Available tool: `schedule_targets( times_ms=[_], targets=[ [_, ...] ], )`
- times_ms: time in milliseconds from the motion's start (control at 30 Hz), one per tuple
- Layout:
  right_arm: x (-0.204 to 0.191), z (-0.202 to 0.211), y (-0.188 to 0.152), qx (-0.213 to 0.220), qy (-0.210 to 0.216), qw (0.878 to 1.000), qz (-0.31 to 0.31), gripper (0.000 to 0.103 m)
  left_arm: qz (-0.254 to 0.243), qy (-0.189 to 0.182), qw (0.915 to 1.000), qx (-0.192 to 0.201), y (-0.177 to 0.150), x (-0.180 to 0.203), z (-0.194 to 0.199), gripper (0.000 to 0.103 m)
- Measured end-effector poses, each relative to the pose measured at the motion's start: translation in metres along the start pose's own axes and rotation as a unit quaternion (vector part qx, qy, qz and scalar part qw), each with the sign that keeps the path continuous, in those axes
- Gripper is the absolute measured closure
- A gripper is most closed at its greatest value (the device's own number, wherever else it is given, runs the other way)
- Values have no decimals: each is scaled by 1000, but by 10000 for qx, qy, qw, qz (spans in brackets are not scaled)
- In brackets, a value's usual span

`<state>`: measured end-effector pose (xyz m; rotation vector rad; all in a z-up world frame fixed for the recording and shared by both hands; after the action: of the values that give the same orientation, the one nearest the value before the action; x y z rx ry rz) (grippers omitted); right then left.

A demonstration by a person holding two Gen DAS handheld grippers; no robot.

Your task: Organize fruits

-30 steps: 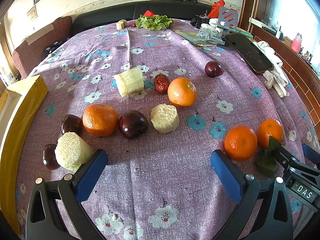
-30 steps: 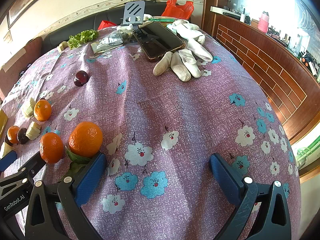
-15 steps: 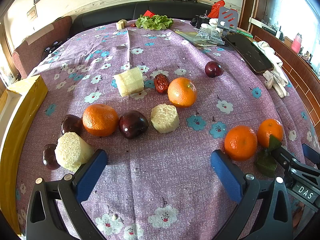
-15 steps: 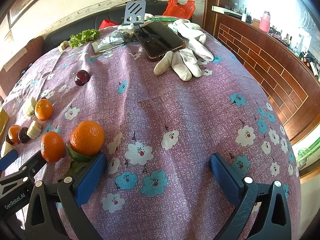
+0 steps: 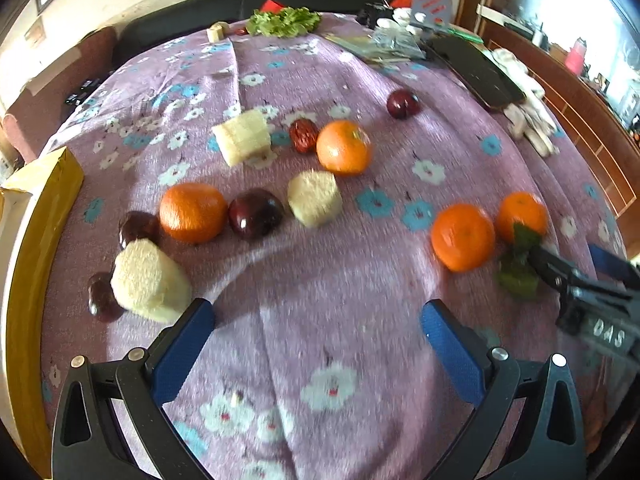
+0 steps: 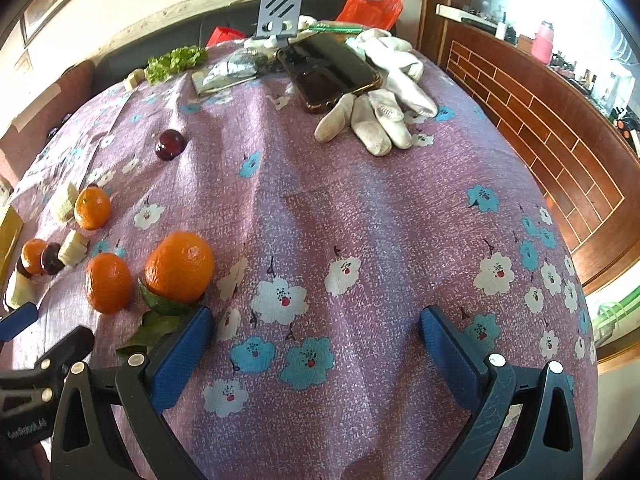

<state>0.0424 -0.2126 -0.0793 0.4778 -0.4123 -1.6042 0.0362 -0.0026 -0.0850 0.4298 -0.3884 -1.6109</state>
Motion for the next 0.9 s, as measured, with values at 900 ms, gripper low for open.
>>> schedule_targets(
  times_ms=[900],
  targets=[
    [-50,141,43,1600,212,9856,508,0,1629,769,9011,3945,-9,-227,330,0]
  ],
)
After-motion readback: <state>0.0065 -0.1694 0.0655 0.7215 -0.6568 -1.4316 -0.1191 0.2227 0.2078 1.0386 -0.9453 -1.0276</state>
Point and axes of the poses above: each gripper's, at about its wrist camera, not at the fingertips, and z roughly against the way its jaws point, x to its right, y to its top, the point moved 10 cm from there along -z, roughly the way its jaws point, and after that the axes turned 3 degrees about y, right-handed, at the moved point
